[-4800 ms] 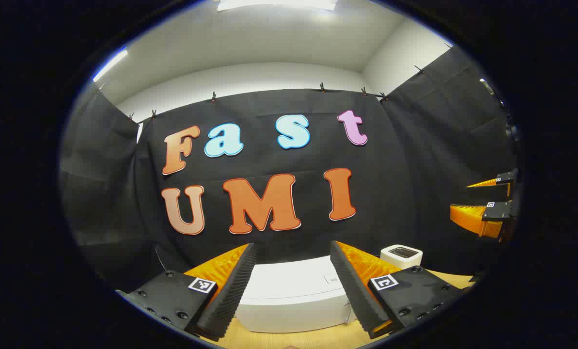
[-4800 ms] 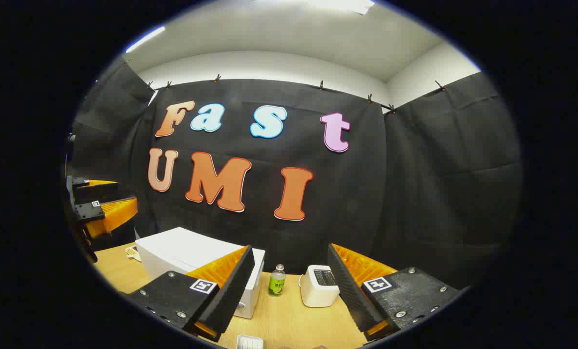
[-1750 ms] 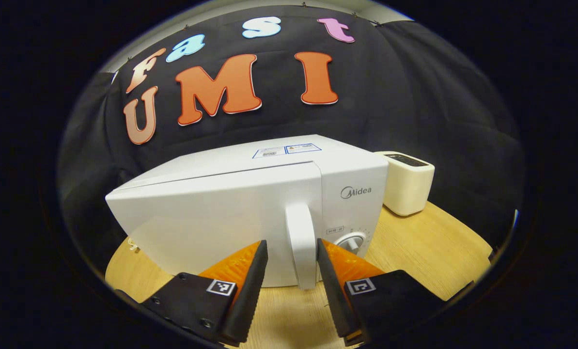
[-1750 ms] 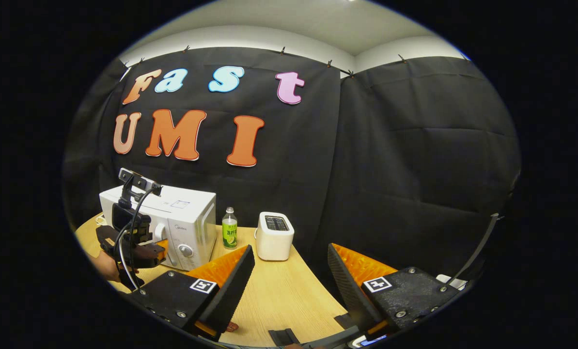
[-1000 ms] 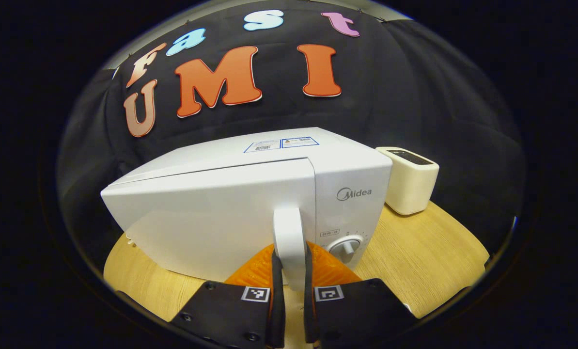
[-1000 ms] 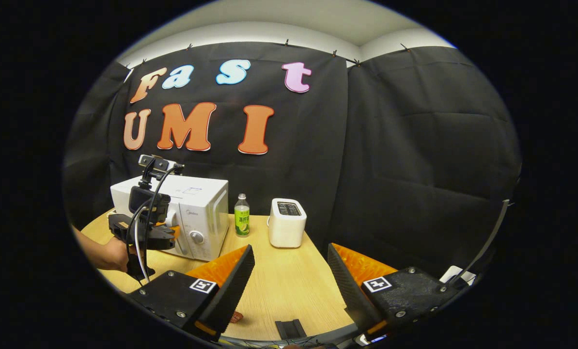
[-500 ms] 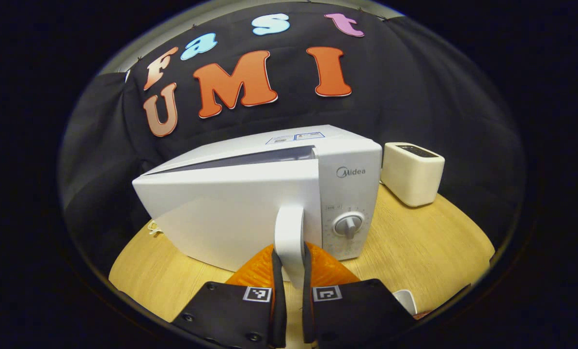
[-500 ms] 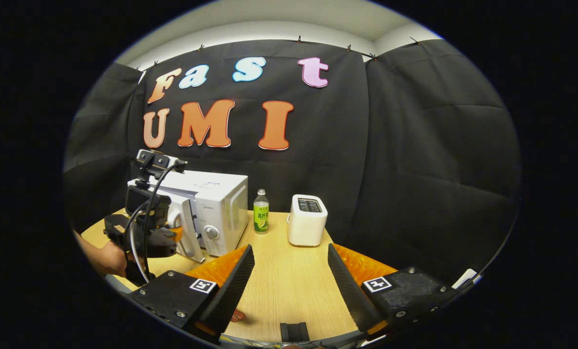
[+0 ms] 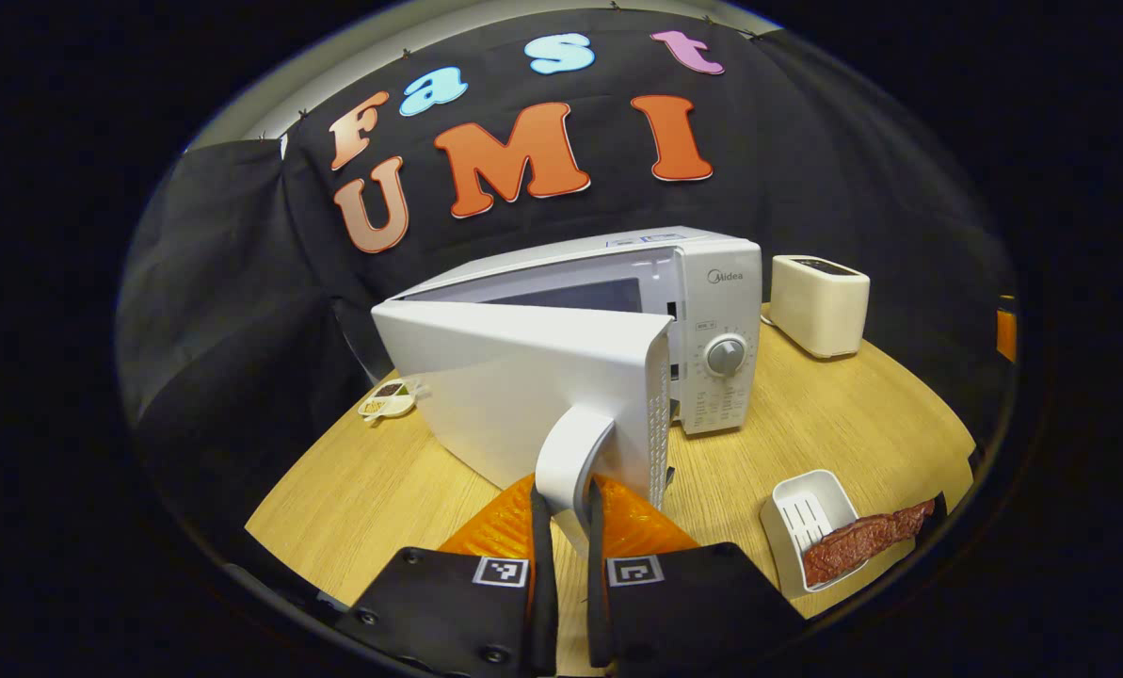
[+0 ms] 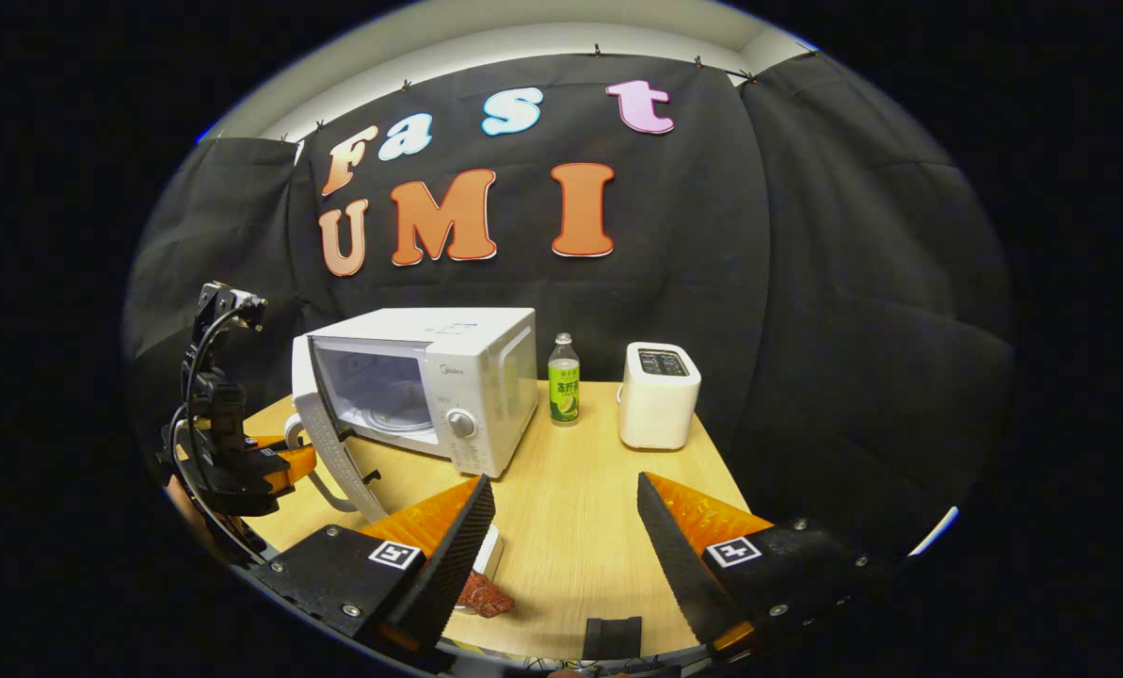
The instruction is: Open the microwave oven with the left hand, put the food in, and close the microwave oven.
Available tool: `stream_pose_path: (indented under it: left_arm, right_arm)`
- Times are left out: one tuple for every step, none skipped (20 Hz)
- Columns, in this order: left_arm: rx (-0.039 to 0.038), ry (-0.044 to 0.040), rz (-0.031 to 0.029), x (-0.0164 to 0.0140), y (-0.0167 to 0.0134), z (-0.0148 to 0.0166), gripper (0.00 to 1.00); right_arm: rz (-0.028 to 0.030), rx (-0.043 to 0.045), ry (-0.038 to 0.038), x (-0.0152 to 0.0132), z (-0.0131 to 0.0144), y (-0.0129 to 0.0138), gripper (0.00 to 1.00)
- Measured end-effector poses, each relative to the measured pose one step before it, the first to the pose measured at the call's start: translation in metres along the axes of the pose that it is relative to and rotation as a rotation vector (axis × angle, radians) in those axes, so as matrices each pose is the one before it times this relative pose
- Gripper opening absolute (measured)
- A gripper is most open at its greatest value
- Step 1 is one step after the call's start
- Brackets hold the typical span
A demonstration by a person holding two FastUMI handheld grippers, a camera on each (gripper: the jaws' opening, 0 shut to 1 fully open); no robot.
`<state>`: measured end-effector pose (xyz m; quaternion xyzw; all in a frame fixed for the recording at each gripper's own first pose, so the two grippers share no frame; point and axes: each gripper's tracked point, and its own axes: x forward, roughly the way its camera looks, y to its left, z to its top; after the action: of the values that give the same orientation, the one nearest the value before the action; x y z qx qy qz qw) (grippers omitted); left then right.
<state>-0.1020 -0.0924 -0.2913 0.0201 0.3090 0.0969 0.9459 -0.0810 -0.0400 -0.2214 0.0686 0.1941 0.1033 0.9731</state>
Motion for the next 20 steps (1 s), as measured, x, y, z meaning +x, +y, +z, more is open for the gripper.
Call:
stream_pose_path:
  left_arm:
    - [0.00252,0.00184,-0.00259,-0.00536,0.00620,-0.00346,0.16]
    - [0.00749,-0.00450,-0.00068,-0.00403,0.00779,-0.00279,0.12]
    - [0.01050,-0.00449,0.00160,-0.00449,0.00814,-0.00306,0.16]
    - [0.00656,-0.00270,0.00363,-0.00391,0.00903,-0.00366,0.16]
    - [-0.00171,-0.00151,-0.00032,-0.00387,0.00789,-0.00357,0.16]
    - [-0.00311,0.00077,-0.00287,-0.00324,0.00857,-0.00309,0.16]
    - [0.00080,0.00722,-0.00471,-0.00333,0.00861,-0.00527,0.16]
    - [0.00028,0.00364,-0.00754,-0.00340,0.00933,-0.00420,0.16]
    - [0.00439,-0.00071,-0.00395,-0.00403,0.00891,-0.00378,0.16]
    - [0.00732,0.00124,-0.00049,-0.00369,0.01071,-0.00292,0.11]
    - [0.00324,0.00294,0.00376,-0.00248,0.01098,-0.00503,0.11]
    - [-0.00750,0.00278,0.00562,-0.00218,0.01256,-0.00472,0.16]
    - [-0.00979,0.00073,0.00277,-0.00188,0.01027,-0.00342,0.16]
    - [-0.00318,-0.00307,0.00205,-0.00207,0.00842,-0.00411,0.16]
    - [0.00203,-0.00549,-0.00288,-0.00259,0.00626,-0.00242,0.16]
    - [0.00344,-0.00378,-0.00698,-0.00004,0.00483,-0.00020,0.16]
    - [-0.00083,-0.00168,-0.00905,0.00033,0.00347,-0.00250,0.15]
    - [-0.00054,-0.00217,-0.00983,-0.00049,0.00241,0.00019,0.15]
    - [-0.00130,-0.00143,-0.00784,0.00030,0.00380,-0.00124,0.10]
    - [-0.00049,-0.00115,-0.00879,-0.00082,0.00404,-0.00145,0.10]
  right_arm:
    - [0.00396,-0.00299,0.00988,0.00248,-0.00171,0.00313,0.94]
    - [-0.00335,-0.00061,0.00655,0.00233,-0.00306,0.00173,0.94]
    - [-0.01047,0.00045,0.00607,0.00134,0.00022,0.00164,0.95]
    - [-0.01013,0.00343,-0.00140,-0.00153,0.00027,0.00225,0.95]
    - [-0.01495,0.00414,-0.00645,0.00149,0.00283,0.00339,0.94]
    - [-0.01935,0.00222,0.00657,0.00174,-0.00016,0.00258,0.95]
    - [-0.02067,0.00448,0.01653,0.00069,-0.00158,0.00290,0.95]
    - [-0.01424,0.01049,-0.00475,-0.00282,0.00187,0.00381,0.95]
    - [-0.01167,0.00755,-0.01439,-0.00076,0.00433,0.00381,0.95]
    - [-0.01118,-0.00238,0.00735,0.00016,-0.00204,0.00477,0.94]
    - [-0.01242,-0.00896,0.02002,0.00066,-0.00436,0.00339,0.94]
    - [-0.01131,-0.00538,0.00955,-0.00027,-0.00418,0.00263,0.95]
    - [-0.00483,-0.00035,-0.00065,-0.00104,0.00169,0.00492,0.95]
    - [-0.00229,-0.00166,0.00258,-0.00155,0.00002,0.00447,0.95]
    - [-0.00485,-0.00677,0.00503,0.00007,-0.00131,0.00402,0.94]
    - [-0.00577,-0.00995,0.00576,-0.00076,-0.00221,0.00358,0.95]
    - [-0.00424,-0.00631,0.00591,-0.00035,-0.00105,0.00325,0.95]
    - [-0.00175,-0.00180,0.00386,-0.00134,-0.00128,0.00274,0.95]
    - [-0.00235,0.00028,0.00516,-0.00142,-0.00027,0.00330,0.95]
    - [-0.00290,-0.00034,0.00541,-0.00101,-0.00181,0.00233,0.95]
